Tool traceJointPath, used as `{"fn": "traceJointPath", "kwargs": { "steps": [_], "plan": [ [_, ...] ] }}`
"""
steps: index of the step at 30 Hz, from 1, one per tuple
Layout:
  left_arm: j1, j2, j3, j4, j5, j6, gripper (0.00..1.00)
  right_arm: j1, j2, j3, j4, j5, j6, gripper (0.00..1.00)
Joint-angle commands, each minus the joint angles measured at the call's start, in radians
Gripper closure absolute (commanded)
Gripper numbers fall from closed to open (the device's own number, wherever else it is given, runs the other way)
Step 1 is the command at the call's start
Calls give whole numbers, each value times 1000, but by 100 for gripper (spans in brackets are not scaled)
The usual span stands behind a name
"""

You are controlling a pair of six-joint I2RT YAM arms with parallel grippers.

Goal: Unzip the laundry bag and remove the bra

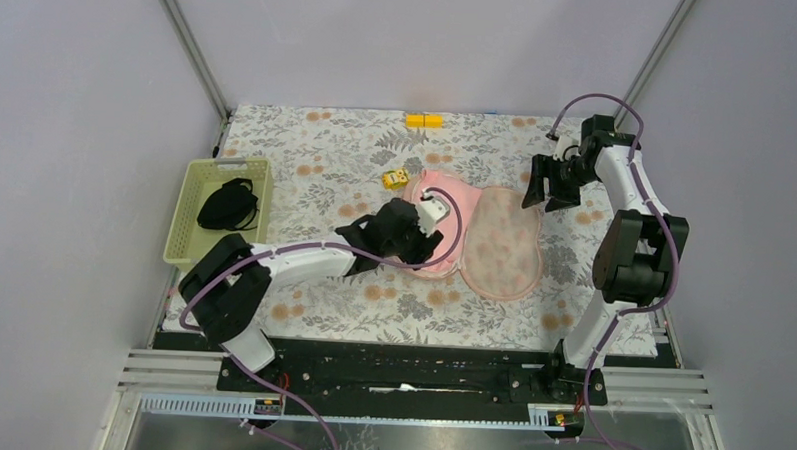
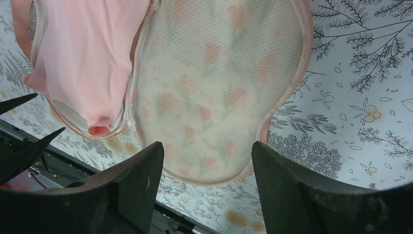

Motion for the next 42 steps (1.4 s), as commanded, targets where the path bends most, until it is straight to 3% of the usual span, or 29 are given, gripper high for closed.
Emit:
{"fn": "traceJointPath", "kwargs": {
  "steps": [1,10,12,15,22,42],
  "plan": [
    [-15,54,2,80,-45,-88,40,-2,-12,22,1,20,-9,24],
    [-16,178,29,103,-101,-181,45,-3,-11,25,-1,10,-8,23],
    [-16,196,21,120,-109,-189,50,-5,-9,26,-2,6,-7,23],
    [-16,206,16,128,-122,-195,60,-4,-9,23,-1,4,-10,23],
    [-15,161,22,85,-136,-177,100,-5,-8,19,-1,0,-12,23],
    [37,-46,257,-104,-35,-178,100,-5,-16,9,-1,-16,-18,22]
  ]
}}
